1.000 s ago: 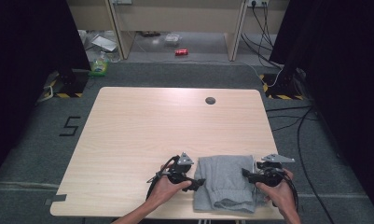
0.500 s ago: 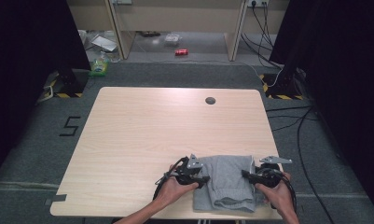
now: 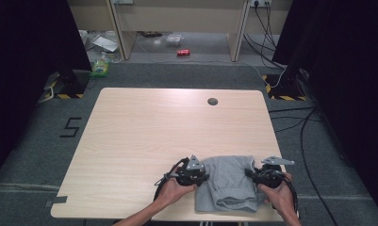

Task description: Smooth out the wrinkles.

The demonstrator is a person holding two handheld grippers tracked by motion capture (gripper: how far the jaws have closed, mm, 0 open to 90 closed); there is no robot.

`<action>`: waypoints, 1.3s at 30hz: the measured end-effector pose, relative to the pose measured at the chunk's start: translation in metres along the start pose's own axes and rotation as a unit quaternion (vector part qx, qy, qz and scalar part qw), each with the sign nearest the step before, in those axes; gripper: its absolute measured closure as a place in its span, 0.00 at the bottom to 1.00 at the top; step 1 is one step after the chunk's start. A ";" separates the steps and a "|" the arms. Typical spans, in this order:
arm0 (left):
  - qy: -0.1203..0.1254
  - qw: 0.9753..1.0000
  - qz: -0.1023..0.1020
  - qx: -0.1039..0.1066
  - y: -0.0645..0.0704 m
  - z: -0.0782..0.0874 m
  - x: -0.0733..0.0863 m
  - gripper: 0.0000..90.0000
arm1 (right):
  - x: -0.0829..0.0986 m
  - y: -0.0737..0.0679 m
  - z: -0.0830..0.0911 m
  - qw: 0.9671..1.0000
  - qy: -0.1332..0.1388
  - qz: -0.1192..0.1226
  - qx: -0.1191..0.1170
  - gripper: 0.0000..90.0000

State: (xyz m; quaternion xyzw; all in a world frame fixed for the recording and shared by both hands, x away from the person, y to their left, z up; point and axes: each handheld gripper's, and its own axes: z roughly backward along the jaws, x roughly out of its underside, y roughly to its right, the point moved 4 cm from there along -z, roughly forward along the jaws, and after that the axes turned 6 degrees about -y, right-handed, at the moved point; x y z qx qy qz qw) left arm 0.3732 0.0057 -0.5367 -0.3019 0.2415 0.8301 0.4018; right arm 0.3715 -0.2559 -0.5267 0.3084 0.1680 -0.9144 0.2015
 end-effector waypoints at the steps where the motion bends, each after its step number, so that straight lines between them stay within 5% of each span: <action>1: 0.000 1.000 -0.001 0.001 -0.001 0.001 0.000 0.91 | -0.002 0.000 0.000 1.000 0.003 0.000 -0.002 0.84; 9: 0.008 1.000 0.011 -0.007 -0.018 0.013 -0.003 0.91 | -0.018 -0.006 -0.011 1.000 0.002 0.002 -0.012 0.85; 22: 0.003 0.998 0.042 -0.042 -0.070 0.038 0.005 0.91 | -0.064 -0.032 -0.053 0.999 -0.005 0.027 -0.022 0.85; 39: -0.003 0.994 0.077 -0.078 -0.135 0.066 0.007 0.91 | -0.108 -0.059 -0.099 0.999 -0.001 0.019 -0.046 0.85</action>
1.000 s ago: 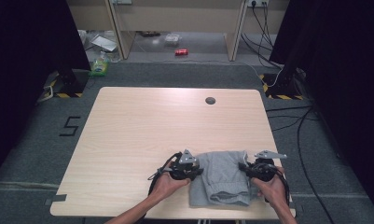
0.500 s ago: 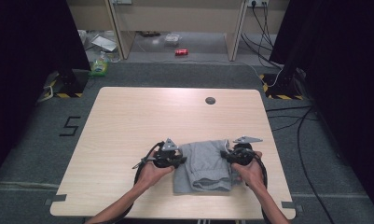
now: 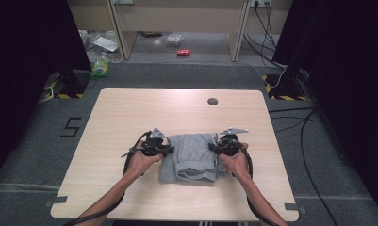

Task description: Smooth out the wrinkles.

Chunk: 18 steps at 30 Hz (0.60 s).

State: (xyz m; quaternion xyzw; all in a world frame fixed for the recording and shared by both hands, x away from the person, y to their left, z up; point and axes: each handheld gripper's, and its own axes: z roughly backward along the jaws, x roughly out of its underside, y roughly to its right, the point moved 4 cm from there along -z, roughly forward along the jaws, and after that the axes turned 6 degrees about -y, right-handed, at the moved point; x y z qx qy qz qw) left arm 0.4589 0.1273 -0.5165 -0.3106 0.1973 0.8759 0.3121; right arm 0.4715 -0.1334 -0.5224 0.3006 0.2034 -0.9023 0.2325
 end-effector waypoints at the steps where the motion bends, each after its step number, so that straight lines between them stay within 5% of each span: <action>1: 0.000 1.000 0.004 -0.002 -0.004 0.001 0.000 0.91 | -0.002 -0.001 -0.002 1.000 0.000 0.002 0.000 0.85; 11: 0.001 1.000 0.028 -0.008 -0.027 -0.001 0.000 0.91 | -0.016 -0.006 -0.018 1.000 0.003 0.001 -0.002 0.85; 18: 0.001 0.999 0.035 -0.009 -0.030 -0.001 0.002 0.91 | -0.020 -0.007 -0.023 1.000 0.001 0.001 -0.002 0.85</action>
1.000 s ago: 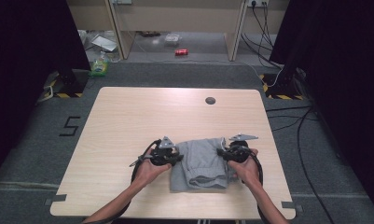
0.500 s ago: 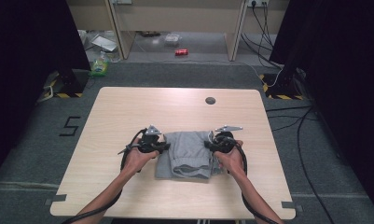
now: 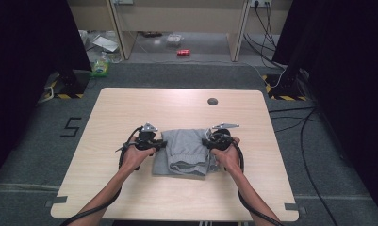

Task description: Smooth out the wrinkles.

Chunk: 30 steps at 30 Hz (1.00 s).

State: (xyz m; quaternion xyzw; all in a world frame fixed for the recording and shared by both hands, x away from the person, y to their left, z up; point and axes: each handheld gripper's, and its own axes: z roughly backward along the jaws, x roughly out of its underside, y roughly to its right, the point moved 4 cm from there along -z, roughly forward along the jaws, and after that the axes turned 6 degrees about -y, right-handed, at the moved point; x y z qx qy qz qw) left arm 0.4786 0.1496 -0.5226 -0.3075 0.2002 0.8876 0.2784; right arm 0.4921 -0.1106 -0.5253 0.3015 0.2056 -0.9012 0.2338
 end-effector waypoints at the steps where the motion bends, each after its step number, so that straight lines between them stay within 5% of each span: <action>1: 0.000 1.000 0.001 0.000 0.000 0.000 0.000 0.91 | 0.000 0.000 0.000 1.000 -0.003 0.002 -0.001 0.84; 17: 0.017 0.999 0.032 0.006 0.002 0.026 -0.005 0.43 | 0.001 0.003 0.014 1.000 0.015 -0.001 -0.019 0.48; 30: 0.007 1.000 0.022 0.013 0.016 0.037 0.013 0.29 | 0.011 0.003 0.048 0.999 0.037 0.013 -0.011 0.39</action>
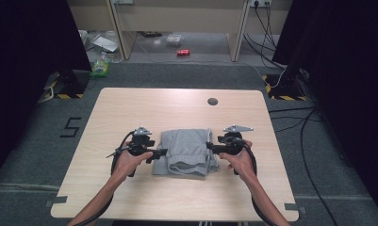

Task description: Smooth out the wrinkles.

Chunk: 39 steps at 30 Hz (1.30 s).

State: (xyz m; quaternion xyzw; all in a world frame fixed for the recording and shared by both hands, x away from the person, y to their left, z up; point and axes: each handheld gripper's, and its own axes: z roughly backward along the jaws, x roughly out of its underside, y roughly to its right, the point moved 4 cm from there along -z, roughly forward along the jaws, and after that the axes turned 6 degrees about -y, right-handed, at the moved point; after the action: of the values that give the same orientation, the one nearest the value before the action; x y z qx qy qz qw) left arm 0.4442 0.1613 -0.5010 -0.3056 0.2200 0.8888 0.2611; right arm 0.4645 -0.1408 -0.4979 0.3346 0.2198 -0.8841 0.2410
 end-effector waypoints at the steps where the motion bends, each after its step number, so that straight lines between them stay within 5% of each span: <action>1: 0.000 1.000 0.000 0.001 0.000 0.001 0.001 0.28 | 0.003 0.001 0.003 1.000 0.000 -0.002 0.001 0.39; 21: -0.003 1.000 -0.027 -0.006 0.019 0.016 0.047 0.20 | 0.064 0.020 0.049 1.000 -0.003 -0.015 0.025 0.37; 39: 0.001 0.999 -0.043 -0.019 0.026 0.031 0.090 0.20 | 0.102 0.008 0.064 0.999 -0.022 -0.007 0.038 0.32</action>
State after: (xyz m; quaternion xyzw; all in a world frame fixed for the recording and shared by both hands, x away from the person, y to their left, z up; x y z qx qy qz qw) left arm 0.3541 0.1880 -0.5316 -0.3206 0.1898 0.8806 0.2929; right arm 0.3706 -0.2115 -0.5273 0.3223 0.1830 -0.9007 0.2265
